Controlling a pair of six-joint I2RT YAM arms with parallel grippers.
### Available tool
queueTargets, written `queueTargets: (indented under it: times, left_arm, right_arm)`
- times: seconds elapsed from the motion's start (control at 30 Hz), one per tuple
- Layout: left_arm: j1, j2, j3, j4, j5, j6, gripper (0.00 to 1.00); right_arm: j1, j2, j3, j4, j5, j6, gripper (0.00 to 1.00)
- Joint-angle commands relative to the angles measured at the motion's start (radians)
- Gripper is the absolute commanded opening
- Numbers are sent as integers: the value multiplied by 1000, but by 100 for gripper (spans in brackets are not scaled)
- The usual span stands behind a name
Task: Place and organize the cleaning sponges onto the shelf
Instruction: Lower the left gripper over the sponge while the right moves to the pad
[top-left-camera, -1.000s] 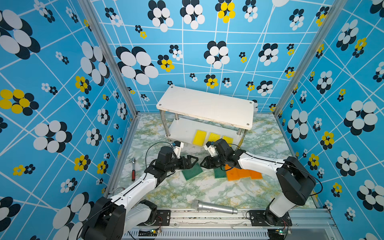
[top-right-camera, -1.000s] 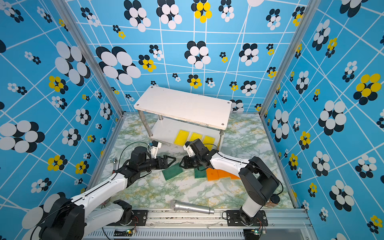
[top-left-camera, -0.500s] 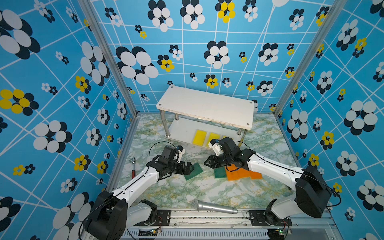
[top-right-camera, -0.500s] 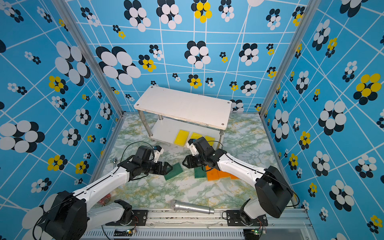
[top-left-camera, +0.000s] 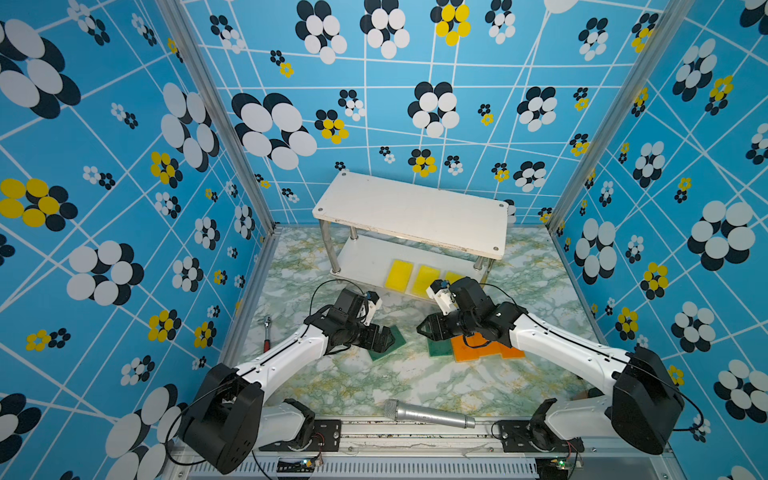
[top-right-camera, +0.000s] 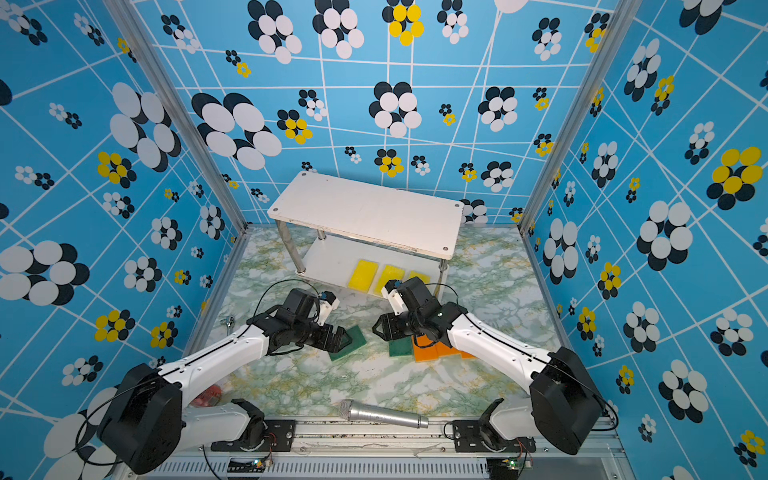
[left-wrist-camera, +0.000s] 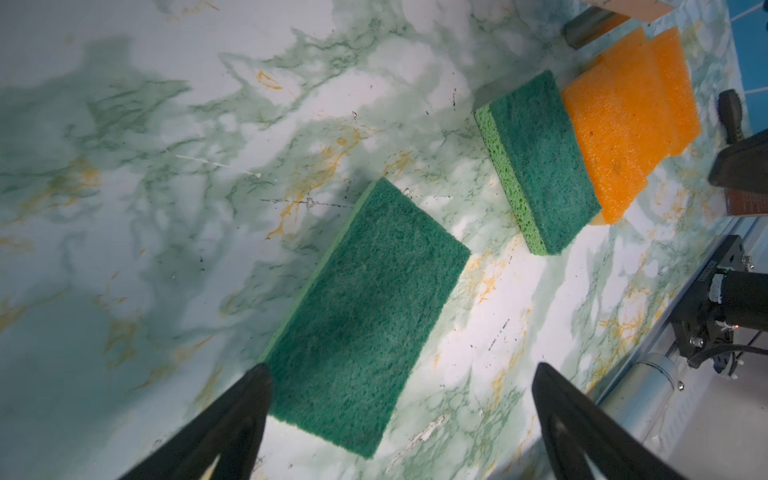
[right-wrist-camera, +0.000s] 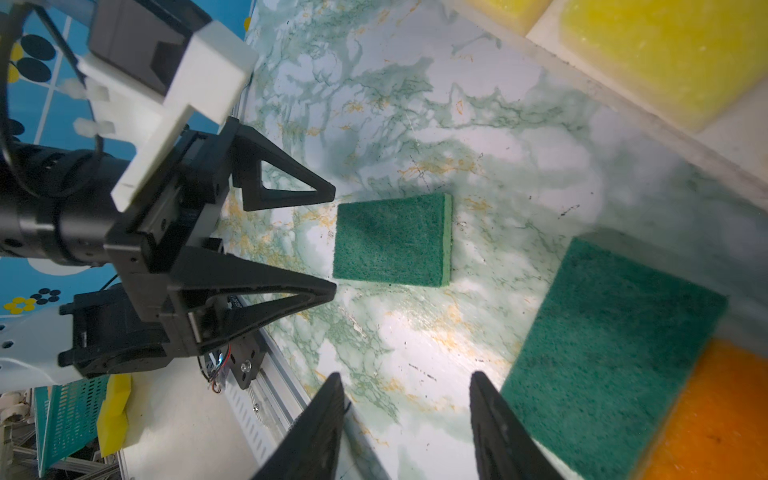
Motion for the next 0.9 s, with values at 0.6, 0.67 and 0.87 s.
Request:
queueTargets:
  times: [0.6, 0.67, 0.87]
  left_arm:
    - [-164, 293, 346, -523, -253, 254, 99]
    - [-143, 296, 349, -532, -202, 279, 99]
    - [-105, 352, 383, -605, -205, 360, 99]
  right_arm:
    - [-88, -146, -159, 28, -19, -32, 56]
    - [-89, -147, -168, 43, -20, -26, 56]
    - [-89, -150, -183, 69, -23, -7, 56]
